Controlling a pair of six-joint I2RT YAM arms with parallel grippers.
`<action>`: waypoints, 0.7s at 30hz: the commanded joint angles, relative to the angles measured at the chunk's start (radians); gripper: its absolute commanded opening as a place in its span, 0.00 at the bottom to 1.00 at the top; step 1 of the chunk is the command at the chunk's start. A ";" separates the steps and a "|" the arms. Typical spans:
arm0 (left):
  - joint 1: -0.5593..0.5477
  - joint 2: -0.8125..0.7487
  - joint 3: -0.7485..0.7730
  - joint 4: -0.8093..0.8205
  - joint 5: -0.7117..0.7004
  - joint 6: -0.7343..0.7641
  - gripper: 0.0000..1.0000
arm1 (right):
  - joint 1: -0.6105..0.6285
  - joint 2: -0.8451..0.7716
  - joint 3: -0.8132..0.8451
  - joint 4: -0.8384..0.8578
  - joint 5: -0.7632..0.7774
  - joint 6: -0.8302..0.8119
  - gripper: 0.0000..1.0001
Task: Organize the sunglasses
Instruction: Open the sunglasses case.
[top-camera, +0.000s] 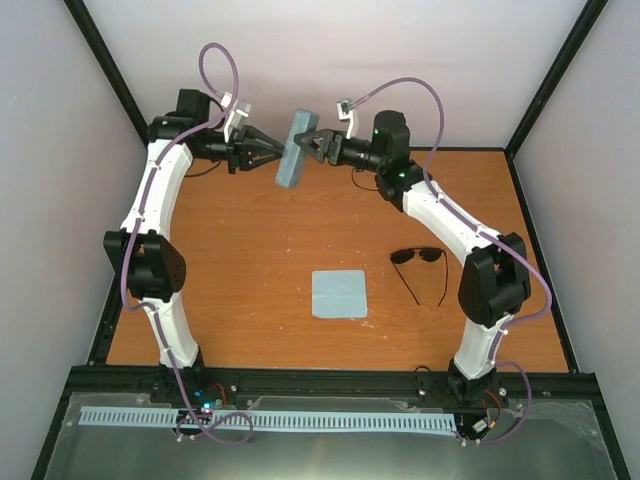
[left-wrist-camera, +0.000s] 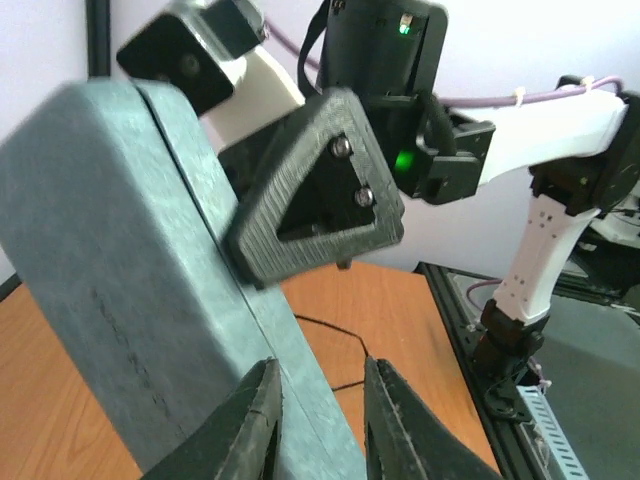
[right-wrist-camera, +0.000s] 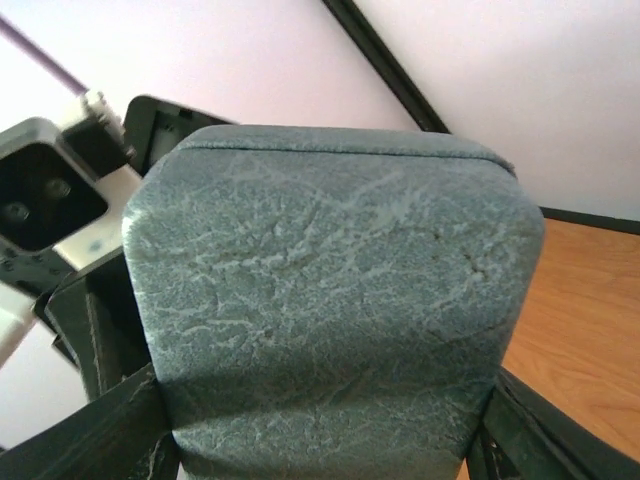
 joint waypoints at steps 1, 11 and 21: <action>-0.010 -0.018 0.014 -0.196 -0.071 0.235 0.24 | -0.002 0.034 0.073 -0.088 0.097 -0.048 0.03; -0.038 -0.004 -0.003 -0.194 -0.104 0.271 0.24 | 0.001 0.052 0.100 -0.064 0.058 -0.031 0.03; -0.044 0.020 -0.078 -0.194 -0.158 0.314 0.25 | 0.002 0.003 0.059 0.003 -0.050 -0.010 0.03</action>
